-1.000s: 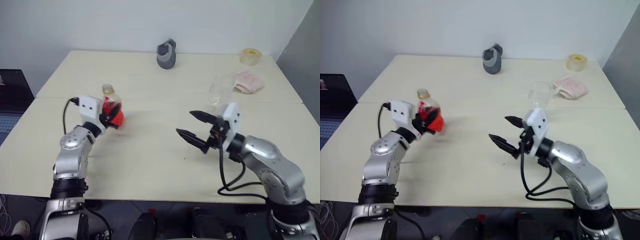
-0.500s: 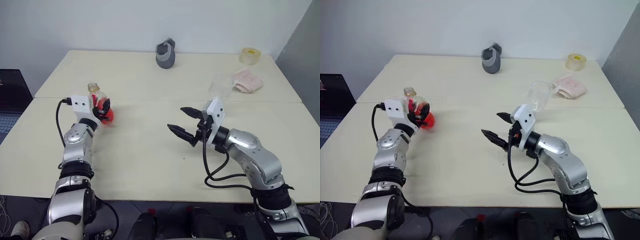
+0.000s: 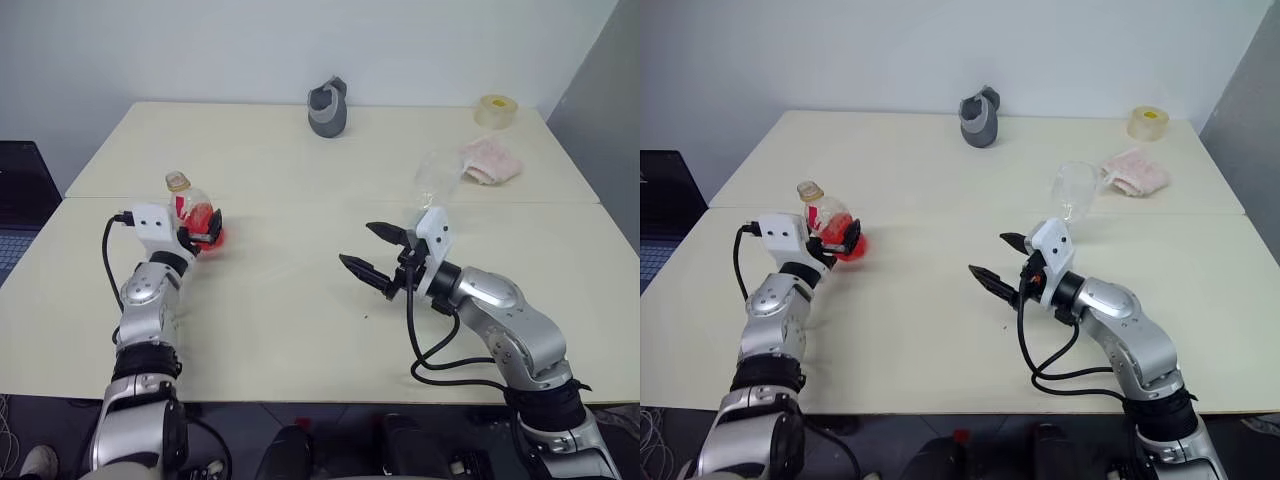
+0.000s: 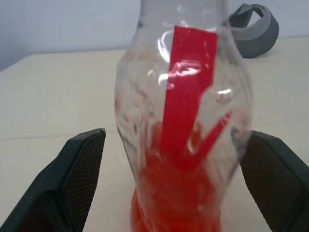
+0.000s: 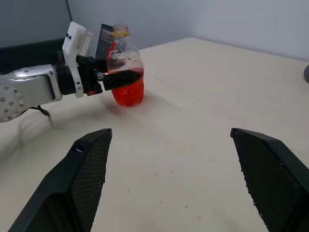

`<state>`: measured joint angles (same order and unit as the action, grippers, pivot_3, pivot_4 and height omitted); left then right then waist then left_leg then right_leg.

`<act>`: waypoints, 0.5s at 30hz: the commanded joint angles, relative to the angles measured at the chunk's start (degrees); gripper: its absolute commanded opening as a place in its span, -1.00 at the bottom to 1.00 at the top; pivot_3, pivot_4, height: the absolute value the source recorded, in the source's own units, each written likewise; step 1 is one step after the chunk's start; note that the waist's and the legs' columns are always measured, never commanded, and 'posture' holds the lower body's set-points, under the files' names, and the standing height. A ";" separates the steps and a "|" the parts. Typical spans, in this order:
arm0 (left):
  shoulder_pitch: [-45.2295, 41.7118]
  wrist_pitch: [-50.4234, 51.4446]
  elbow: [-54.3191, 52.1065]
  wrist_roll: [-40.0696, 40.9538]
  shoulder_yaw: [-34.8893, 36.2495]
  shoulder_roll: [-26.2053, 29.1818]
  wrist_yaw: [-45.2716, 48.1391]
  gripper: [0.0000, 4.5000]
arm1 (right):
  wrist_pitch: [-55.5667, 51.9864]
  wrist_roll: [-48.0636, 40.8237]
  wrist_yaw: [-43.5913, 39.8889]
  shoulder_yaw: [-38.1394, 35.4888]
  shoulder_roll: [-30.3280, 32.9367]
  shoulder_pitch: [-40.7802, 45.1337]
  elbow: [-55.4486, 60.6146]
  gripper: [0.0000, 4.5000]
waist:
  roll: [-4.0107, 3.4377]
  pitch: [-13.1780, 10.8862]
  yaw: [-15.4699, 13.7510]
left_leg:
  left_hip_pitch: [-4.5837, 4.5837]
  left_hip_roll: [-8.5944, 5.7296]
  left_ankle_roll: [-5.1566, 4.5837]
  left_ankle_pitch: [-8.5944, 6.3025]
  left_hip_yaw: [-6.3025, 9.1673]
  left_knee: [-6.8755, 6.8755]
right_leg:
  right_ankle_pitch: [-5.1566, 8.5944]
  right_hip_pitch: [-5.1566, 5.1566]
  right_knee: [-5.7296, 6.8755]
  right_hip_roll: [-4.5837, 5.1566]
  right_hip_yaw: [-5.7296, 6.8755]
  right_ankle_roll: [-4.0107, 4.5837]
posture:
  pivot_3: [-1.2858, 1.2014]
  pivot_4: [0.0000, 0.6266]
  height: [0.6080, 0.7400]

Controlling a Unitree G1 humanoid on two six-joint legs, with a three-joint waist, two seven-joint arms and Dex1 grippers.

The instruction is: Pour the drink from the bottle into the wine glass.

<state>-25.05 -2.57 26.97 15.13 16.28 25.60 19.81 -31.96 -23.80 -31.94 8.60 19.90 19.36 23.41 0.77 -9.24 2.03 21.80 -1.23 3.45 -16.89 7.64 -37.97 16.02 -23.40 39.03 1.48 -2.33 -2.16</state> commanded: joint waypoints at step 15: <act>30.81 38.37 -61.81 22.83 0.71 0.30 -2.01 0.99 | -0.95 3.23 6.84 -5.97 1.11 -4.02 -3.08 0.88 | 0.04 0.03 -0.32 | -0.08 -0.05 -0.19 -0.09 -0.08 -0.02 | 0.01 0.18 -0.01 0.33 0.05 -0.07 | 0.03 -0.52 1.00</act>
<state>5.77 32.28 -27.33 32.34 18.06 24.63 15.37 -34.77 -21.61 -25.80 4.76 20.47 14.07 22.07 0.82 -9.21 1.71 21.68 -1.28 3.26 -16.99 7.55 -37.99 16.02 -23.16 39.01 1.63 -2.26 -2.23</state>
